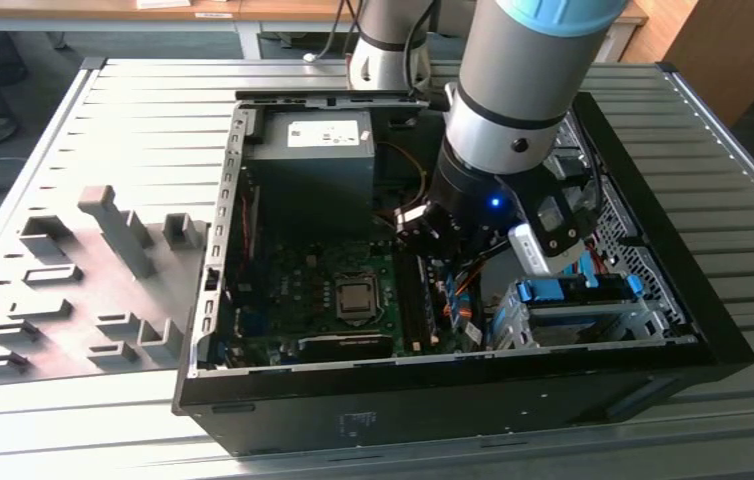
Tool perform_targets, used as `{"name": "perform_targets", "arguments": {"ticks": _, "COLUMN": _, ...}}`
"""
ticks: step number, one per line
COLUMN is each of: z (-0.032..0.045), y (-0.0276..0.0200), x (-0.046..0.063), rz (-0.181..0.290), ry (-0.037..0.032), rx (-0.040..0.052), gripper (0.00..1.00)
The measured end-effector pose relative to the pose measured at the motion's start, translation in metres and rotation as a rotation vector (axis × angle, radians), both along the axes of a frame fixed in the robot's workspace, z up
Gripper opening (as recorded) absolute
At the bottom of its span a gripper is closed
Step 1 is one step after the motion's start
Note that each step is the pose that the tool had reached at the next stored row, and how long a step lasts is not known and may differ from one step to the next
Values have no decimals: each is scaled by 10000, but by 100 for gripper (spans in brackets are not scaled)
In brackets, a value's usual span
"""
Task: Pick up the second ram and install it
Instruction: 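Insert the second ram into the second slot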
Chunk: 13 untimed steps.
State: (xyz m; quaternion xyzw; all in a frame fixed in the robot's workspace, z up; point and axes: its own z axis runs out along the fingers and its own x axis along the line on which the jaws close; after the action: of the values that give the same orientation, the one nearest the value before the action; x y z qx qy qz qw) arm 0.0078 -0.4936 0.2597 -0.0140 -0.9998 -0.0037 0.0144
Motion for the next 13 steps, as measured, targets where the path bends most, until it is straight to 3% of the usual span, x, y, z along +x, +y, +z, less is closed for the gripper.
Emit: {"name": "perform_targets", "arguments": {"ticks": 13, "z": -27, "y": 0, "x": 2, "rz": 0, "ry": 0, "rx": -1, "gripper": 14}}
